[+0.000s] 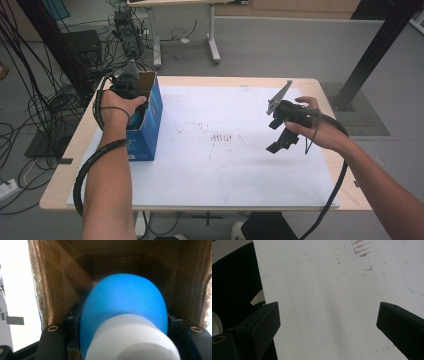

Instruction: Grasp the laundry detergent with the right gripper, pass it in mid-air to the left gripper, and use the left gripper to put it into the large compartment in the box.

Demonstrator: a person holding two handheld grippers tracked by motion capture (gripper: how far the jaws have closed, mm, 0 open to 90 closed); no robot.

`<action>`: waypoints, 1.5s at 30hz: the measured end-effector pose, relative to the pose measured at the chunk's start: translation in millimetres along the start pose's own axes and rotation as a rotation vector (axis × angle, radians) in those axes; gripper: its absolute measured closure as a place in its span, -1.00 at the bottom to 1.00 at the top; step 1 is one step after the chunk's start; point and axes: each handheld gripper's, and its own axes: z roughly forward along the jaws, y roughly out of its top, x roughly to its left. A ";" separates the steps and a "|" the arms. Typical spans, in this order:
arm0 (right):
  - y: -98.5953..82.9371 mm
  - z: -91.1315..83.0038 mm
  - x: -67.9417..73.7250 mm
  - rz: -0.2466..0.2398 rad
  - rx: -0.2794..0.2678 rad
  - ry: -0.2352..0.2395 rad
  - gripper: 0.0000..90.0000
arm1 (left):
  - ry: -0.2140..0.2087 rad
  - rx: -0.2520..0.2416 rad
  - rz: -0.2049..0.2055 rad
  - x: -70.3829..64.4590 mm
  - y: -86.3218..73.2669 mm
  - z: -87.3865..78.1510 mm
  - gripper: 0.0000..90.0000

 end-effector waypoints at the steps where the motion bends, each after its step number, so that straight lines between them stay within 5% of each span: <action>1: 0.0 -0.1 0.0 0.001 0.000 0.000 -0.89 | 0.000 0.000 0.001 -0.1 0.0 0.1 -0.19; 45: -1.5 -3.4 1.7 -0.007 -0.004 -0.005 -0.89 | -0.003 -0.002 0.003 -0.8 -2.3 -0.1 -0.26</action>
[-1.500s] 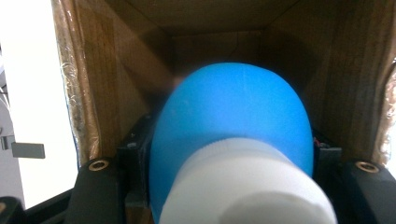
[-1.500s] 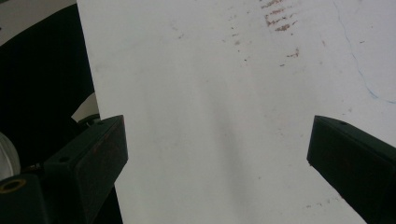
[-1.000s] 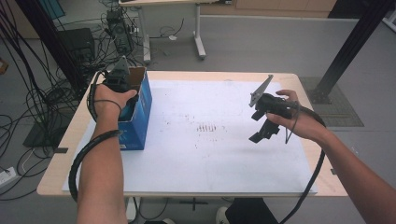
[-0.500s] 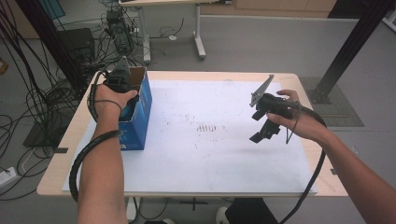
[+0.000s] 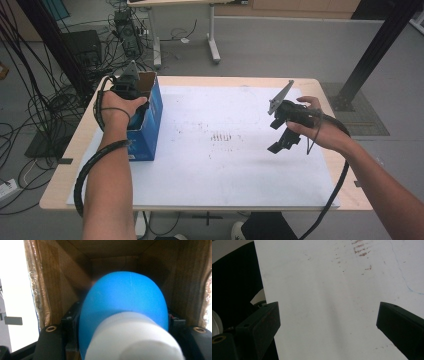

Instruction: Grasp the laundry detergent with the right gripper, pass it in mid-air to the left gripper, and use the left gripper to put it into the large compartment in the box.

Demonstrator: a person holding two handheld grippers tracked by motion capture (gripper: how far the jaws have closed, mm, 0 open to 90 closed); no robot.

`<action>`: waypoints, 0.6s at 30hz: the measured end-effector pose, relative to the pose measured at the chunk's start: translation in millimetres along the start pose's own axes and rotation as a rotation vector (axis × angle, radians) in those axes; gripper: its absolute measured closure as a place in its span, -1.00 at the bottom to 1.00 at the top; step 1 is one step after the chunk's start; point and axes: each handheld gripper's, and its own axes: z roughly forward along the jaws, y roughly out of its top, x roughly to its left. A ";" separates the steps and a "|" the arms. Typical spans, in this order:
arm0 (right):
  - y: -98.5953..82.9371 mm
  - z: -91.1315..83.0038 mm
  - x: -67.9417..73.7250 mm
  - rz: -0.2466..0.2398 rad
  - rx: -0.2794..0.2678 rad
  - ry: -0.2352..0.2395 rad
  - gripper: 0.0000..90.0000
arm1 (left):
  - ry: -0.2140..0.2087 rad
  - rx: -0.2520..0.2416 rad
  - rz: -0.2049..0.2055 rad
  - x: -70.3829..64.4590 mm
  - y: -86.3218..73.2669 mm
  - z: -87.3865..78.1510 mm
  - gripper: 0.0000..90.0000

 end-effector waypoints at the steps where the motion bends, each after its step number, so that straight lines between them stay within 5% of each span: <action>1: 0.1 -0.2 0.3 0.002 0.002 0.000 -0.89 | -0.002 -0.001 0.000 0.4 -0.4 -0.7 -0.27; 18: 3.8 -4.4 5.6 -0.011 -0.003 -0.015 -0.89 | 0.025 -0.031 0.018 -2.1 -8.9 -28.0 -0.41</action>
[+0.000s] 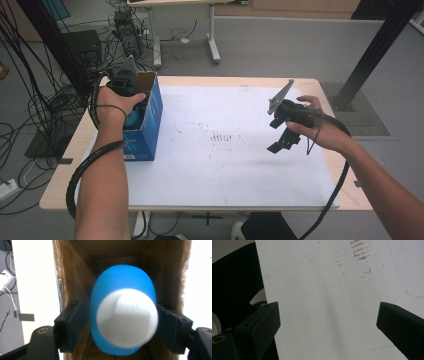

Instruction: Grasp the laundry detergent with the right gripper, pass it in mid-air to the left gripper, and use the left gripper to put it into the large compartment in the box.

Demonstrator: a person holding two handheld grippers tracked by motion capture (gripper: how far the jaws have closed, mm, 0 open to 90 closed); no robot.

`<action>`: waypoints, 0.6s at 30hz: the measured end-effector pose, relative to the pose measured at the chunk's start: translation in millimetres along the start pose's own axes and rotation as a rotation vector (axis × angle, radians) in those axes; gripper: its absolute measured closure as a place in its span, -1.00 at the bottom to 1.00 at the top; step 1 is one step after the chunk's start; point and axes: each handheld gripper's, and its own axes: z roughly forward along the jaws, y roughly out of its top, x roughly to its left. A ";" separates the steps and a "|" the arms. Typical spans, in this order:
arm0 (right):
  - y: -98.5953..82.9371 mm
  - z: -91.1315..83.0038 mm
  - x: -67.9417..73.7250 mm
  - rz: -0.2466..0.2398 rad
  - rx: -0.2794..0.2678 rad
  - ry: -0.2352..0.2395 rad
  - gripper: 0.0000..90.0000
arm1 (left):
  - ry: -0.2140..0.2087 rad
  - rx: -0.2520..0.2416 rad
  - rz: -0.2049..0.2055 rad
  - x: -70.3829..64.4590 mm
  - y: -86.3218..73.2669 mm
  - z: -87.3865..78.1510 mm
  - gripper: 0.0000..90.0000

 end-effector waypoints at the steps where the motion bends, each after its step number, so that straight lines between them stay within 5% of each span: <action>1: 0.3 -0.2 0.2 0.000 0.000 0.000 -0.89 | 0.002 -0.005 0.003 -0.5 -1.0 -2.6 -0.41; 10: 4.4 -6.1 0.1 -0.001 0.007 -0.010 -0.89 | 0.006 -0.044 0.027 -6.1 -10.6 -31.0 -0.55; 18: 6.0 -10.5 -5.8 0.018 0.020 -0.028 -0.89 | 0.009 -0.104 0.084 -25.2 -16.6 -62.2 -0.71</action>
